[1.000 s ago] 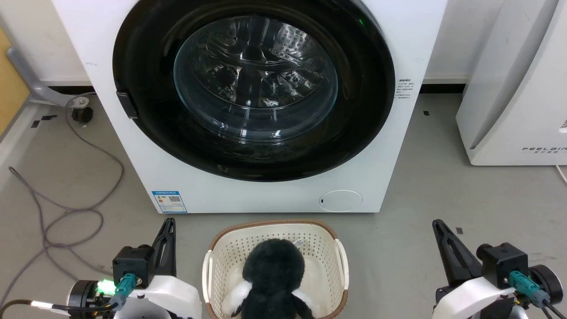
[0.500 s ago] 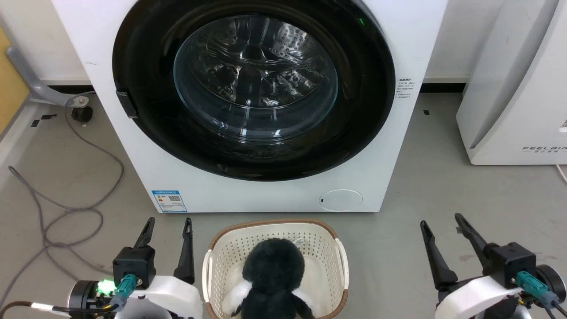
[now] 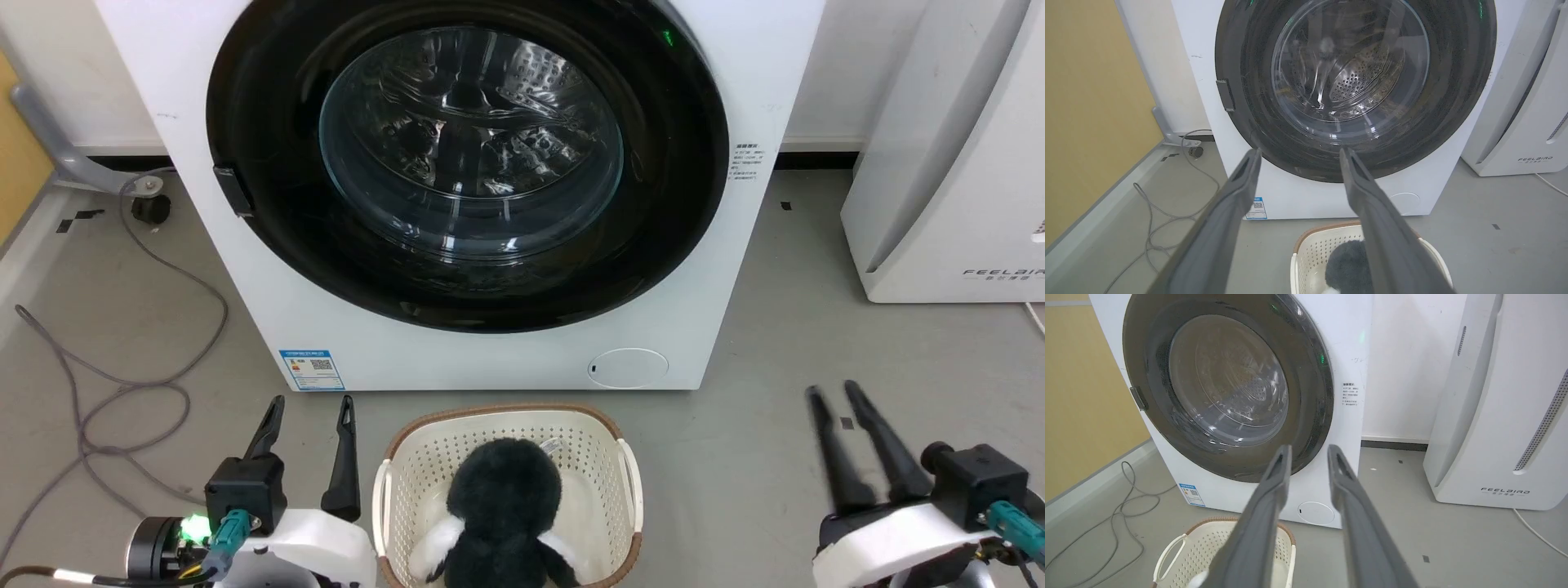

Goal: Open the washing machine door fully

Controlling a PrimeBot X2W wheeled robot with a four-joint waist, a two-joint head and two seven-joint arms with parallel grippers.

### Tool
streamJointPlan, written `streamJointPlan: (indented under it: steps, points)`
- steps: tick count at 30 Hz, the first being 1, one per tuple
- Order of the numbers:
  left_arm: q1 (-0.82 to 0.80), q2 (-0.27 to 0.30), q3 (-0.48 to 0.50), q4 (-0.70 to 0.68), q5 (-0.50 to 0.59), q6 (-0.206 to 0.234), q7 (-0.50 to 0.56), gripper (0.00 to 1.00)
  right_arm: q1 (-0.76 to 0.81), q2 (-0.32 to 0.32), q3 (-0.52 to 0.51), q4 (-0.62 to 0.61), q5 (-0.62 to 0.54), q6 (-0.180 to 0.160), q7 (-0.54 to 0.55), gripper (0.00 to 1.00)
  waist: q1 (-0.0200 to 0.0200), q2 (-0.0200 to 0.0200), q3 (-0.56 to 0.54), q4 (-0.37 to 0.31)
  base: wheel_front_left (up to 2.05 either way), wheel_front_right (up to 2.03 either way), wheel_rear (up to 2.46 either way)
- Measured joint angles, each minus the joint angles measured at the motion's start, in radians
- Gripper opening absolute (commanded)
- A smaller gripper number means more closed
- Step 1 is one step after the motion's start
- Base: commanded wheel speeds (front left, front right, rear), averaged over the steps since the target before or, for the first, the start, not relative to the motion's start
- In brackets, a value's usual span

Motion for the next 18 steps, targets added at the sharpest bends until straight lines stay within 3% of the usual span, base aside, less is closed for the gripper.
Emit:
streamJointPlan:
  steps: [6, 18]
  points:
    - [0.000, 0.000, -0.002, -0.004, -0.009, 0.009, -0.013, 1.00, 0.000, 0.000, -0.001, -0.005, 0.093, 0.000, -0.013, 0.00, 0.0000, 0.0000, 0.000, 0.000, 0.00, 0.00, 0.00]
    - [0.000, 0.000, -0.007, -0.009, -0.017, 0.026, -0.036, 1.00, 0.000, 0.000, -0.034, 0.008, 0.434, 0.000, -0.036, 0.00, 0.0000, 0.0000, -0.001, 0.002, 0.00, 0.00, 0.00]
